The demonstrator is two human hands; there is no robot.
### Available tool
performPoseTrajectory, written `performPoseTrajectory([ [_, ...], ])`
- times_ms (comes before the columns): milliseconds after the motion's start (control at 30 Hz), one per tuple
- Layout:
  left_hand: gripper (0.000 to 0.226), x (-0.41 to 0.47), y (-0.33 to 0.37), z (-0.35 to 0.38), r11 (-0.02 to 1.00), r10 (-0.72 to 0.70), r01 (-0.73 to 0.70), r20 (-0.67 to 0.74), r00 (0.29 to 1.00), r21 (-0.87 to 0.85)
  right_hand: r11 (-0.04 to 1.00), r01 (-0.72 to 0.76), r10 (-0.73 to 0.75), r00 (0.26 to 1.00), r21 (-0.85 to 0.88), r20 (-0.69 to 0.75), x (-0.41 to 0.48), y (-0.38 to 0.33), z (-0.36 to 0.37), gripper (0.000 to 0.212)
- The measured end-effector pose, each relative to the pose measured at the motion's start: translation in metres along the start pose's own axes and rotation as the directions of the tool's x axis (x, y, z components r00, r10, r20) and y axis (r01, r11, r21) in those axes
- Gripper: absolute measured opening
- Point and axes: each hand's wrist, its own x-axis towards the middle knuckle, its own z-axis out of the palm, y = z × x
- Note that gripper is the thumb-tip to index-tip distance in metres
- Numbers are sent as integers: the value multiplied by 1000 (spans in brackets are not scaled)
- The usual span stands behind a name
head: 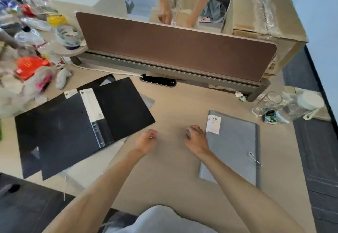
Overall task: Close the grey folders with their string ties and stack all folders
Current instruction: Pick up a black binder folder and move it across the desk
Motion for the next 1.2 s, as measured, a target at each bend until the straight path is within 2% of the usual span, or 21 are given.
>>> performPoseTrajectory([
  [200, 20, 4, -64, -58, 989, 77, -64, -93, 993, 132, 999, 44, -44, 999, 1, 2, 9, -83, 46, 34],
  [367, 26, 4, -104, -120, 996, -6, -3, -97, 995, -91, 996, 27, -29, 999, 82, 27, 19, -153, 86, 32],
  [433, 29, 2, -118, -137, 997, 0, -7, -83, 997, -75, 994, 11, -13, 1000, 111, 13, 24, -173, 99, 30],
  [500, 28, 1, -121, -144, 989, -40, 33, -49, 998, -141, 991, 1, -4, 1000, 131, 23, 26, -176, 103, 29],
  [567, 27, 4, -190, -195, 963, -117, 97, -66, 991, -252, 992, 35, -43, 997, 125, 69, 39, -244, 150, 29],
  [767, 37, 4, -207, -208, 980, -193, 193, 4, 981, -52, 994, -39, 30, 995, 98, 91, 50, -249, 159, 33],
  [867, 47, 2, -219, -217, 990, -128, 125, 60, 990, 61, 987, -114, 107, 992, 118, 67, 56, -258, 169, 34],
  [933, 65, -1, -221, -212, 988, -60, 40, 130, 990, 149, 984, -146, 143, 989, 101, 36, 61, -253, 173, 33],
  [1033, 84, -5, -218, -201, 956, -13, -50, 215, 977, 288, 980, -201, 201, 979, -8, 18, 79, -241, 162, 40],
  [1100, 84, -4, -222, -195, 943, -7, -64, 212, 977, 327, 960, -269, 270, 963, -79, 5, 100, -234, 150, 50],
  [1200, 79, -3, -230, -191, 941, 12, -75, 188, 982, 330, 924, -375, 376, 927, -72, -6, 123, -222, 140, 59],
])
